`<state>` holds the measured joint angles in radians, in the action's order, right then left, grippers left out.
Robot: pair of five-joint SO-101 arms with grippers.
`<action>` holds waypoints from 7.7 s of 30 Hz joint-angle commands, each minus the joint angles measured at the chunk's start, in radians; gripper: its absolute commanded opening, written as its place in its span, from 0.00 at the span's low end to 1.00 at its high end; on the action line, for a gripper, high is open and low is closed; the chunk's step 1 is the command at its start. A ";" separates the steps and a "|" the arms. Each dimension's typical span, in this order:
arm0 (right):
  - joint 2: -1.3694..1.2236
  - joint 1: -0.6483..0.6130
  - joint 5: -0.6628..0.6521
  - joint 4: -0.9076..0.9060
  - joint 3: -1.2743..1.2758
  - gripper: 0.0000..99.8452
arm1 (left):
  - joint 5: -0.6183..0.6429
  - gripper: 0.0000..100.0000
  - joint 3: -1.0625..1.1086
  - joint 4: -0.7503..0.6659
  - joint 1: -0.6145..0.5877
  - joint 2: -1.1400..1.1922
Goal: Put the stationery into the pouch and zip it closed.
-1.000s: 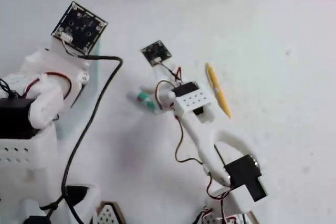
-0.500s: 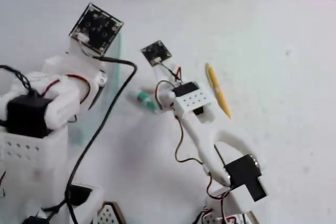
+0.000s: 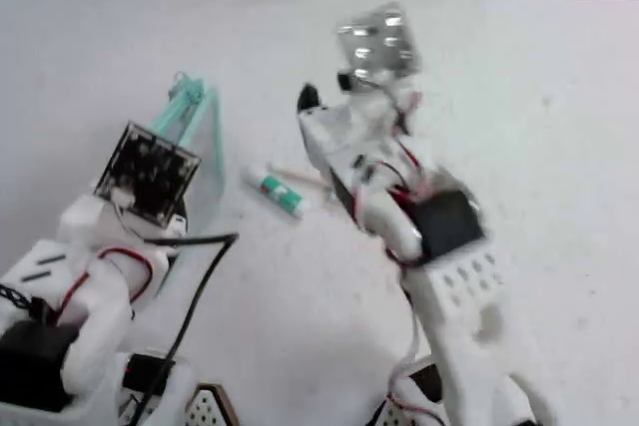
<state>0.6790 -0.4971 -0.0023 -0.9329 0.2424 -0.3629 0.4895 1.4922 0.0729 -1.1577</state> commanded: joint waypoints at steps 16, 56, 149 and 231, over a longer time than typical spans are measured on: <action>-0.142 -0.332 -0.006 0.104 -0.146 0.07 | 0.008 0.02 0.167 -0.061 0.001 -0.170; -0.424 -0.326 -0.055 -0.027 -0.252 0.08 | -0.071 0.33 0.038 0.049 -0.314 -0.447; -1.115 -0.030 -0.565 -0.061 -0.245 0.22 | 0.512 0.27 1.037 -0.712 -0.189 -0.665; -0.506 -0.403 0.006 -0.223 -0.658 0.02 | 0.509 0.27 0.968 -0.580 -0.088 -0.667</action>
<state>0.0514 -0.9145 -0.0054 -1.1569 -0.4588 0.1419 1.4975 0.9106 -0.0269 -1.8236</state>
